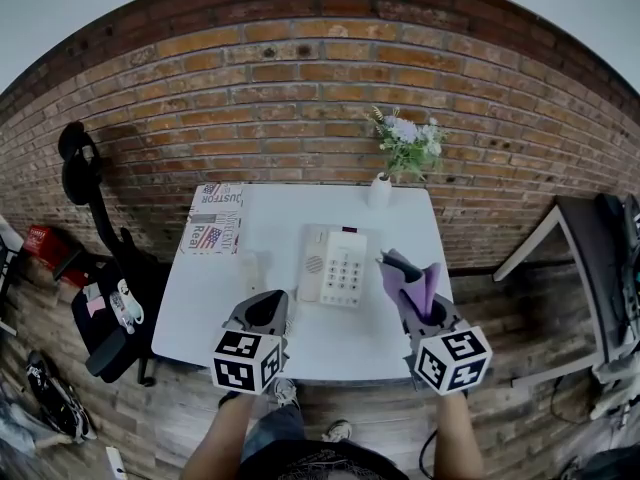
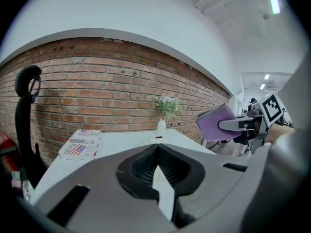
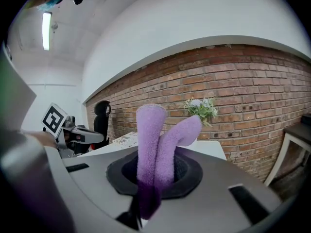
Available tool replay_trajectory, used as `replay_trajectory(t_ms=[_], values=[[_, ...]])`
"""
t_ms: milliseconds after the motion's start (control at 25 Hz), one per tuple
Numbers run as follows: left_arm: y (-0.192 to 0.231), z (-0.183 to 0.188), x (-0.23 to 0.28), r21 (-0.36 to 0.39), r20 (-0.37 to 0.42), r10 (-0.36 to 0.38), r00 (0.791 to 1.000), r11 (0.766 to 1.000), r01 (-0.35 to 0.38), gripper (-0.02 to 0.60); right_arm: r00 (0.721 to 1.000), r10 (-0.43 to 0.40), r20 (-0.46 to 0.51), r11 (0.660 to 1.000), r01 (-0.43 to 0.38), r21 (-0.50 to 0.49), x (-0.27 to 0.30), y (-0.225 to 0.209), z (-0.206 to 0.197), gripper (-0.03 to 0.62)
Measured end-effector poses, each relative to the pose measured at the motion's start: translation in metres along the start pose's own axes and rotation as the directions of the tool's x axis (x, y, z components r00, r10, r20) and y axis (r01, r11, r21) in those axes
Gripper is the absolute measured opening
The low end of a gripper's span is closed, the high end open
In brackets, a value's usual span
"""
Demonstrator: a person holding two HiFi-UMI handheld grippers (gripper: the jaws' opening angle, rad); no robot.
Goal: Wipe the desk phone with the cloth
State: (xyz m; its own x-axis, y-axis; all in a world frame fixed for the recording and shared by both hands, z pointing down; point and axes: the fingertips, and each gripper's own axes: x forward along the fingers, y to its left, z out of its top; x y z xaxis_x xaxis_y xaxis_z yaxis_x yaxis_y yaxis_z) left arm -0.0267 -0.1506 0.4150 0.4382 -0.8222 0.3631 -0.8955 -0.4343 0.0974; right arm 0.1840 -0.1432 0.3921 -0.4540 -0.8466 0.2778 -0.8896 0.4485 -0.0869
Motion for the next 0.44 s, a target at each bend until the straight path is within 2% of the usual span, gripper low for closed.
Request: replay_trajectory(t_ms=[440], values=[[-0.0102, 0.002, 0.0005, 0.006, 0.003, -0.009, 1.0, 1.0, 0.009, 0.005, 1.0, 0.005, 0.006, 1.0, -0.005, 0.003, -0.0063, -0.002, -0.0003, 0.048]])
